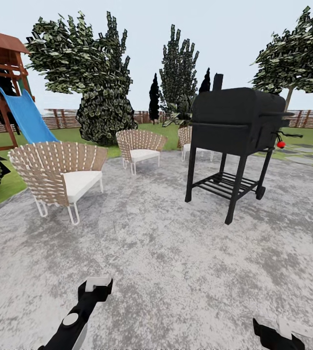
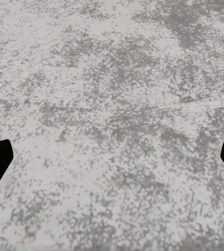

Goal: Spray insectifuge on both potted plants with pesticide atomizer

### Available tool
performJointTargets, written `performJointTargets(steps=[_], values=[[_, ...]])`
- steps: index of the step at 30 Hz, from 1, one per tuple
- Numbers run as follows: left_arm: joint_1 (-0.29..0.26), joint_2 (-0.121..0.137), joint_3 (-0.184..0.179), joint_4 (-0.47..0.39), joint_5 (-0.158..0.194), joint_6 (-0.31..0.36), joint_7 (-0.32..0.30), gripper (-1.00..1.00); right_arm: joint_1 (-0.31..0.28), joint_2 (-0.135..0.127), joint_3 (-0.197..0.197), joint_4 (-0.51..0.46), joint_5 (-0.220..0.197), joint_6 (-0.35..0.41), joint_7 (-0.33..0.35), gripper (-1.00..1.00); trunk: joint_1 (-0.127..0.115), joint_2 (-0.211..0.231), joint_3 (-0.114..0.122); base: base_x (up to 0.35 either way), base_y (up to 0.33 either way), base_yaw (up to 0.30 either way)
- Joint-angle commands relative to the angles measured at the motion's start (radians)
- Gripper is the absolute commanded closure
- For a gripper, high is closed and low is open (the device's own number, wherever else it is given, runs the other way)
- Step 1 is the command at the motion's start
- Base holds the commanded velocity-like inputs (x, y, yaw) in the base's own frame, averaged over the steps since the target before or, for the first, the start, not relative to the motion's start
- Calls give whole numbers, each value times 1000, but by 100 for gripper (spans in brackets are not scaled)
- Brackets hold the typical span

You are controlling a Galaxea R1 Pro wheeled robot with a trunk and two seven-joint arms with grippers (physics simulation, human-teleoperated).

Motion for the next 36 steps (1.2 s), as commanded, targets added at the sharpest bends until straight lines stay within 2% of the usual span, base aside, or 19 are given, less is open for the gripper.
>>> performJointTargets(steps=[1,9,36], values=[[0,0,0,1,0,-3,0,-100,0,0,0,-2,0,6,1,-100,0,-1,-1,0,0,0],[0,0,0,1,0,-3,0,-100,0,-1,-1,-2,0,7,1,-100,0,-1,-1,0,0,-85],[0,0,2,1,1,-3,0,-100,0,0,-1,-1,0,7,1,-100,0,-1,-1,0,0,-264]])
